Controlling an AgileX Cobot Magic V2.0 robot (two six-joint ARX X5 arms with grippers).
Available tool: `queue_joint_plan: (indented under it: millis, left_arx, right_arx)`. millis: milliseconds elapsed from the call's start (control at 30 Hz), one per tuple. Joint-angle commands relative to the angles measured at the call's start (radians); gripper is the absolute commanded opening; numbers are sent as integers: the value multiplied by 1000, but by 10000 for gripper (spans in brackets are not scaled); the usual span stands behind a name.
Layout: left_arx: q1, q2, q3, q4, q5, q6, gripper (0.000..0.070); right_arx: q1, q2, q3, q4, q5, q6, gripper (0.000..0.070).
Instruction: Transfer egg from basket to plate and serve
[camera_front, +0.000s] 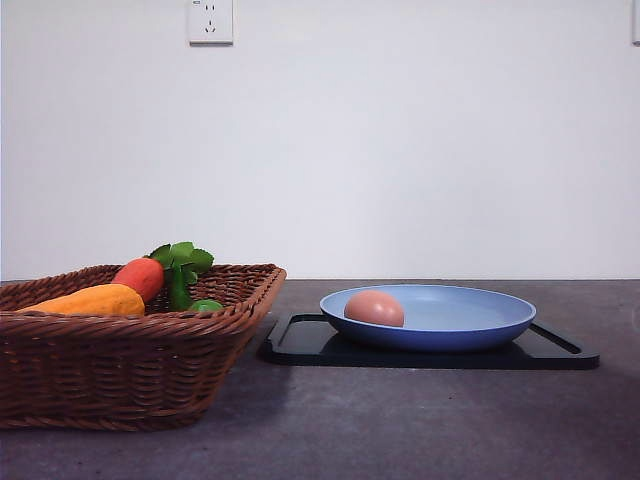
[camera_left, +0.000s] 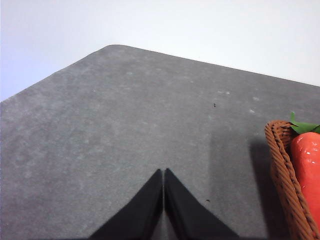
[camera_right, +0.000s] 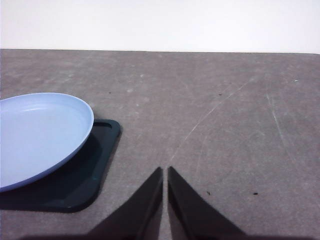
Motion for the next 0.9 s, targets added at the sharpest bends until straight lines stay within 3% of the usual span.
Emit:
queue_joint_plan:
  millis: [0,867]
  left_arx:
    - [2,-2,-27,9,1,-5,0]
    - [2,-2,-27,9,1,-5,0]
  right_arx:
    - [-1,-3,-4,10,4,13,0]
    - [-1,-3,-4,10,4,12,0]
